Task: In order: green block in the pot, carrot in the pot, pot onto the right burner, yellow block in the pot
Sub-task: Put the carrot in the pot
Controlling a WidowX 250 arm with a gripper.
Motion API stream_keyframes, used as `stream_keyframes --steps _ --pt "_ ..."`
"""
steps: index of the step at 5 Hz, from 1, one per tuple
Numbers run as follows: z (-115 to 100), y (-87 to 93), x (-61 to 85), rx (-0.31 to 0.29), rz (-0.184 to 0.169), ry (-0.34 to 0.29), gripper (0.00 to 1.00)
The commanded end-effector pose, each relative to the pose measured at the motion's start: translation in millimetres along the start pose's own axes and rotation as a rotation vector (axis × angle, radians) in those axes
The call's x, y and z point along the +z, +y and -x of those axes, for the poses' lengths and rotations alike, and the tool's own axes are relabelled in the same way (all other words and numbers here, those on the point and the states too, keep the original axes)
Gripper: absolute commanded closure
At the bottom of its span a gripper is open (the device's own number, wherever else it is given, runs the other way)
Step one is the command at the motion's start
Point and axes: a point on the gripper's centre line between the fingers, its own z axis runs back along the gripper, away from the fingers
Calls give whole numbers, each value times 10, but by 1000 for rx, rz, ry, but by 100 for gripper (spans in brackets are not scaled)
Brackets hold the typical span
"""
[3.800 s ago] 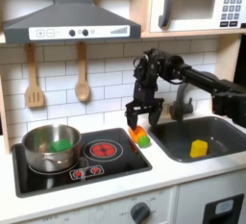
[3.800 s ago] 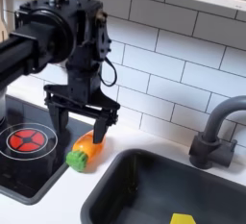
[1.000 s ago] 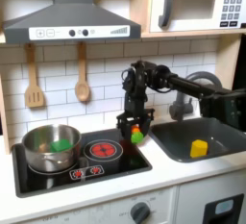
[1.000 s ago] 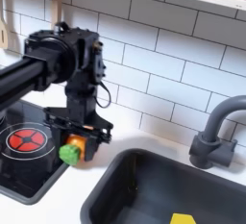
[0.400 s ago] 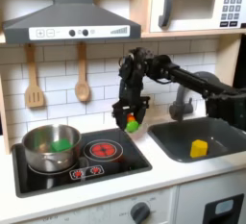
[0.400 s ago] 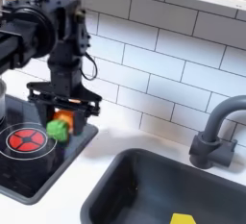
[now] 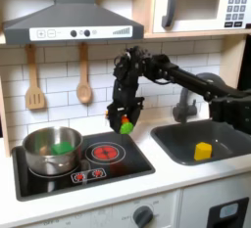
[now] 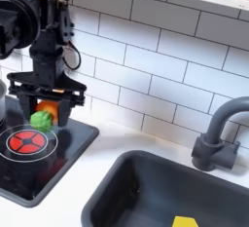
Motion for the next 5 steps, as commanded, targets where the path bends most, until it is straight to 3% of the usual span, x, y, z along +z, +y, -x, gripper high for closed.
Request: stream_keyframes --steps 1,2,3,4,5 --pt "-138 285 135 107 -44 -60 100" --pt "-162 381 208 153 -59 -77 100" --pt "-50 790 412 204 -76 -84 100" --pt "-99 932 327 246 -111 -73 100" --pt "-101 1058 427 275 -113 -97 100"
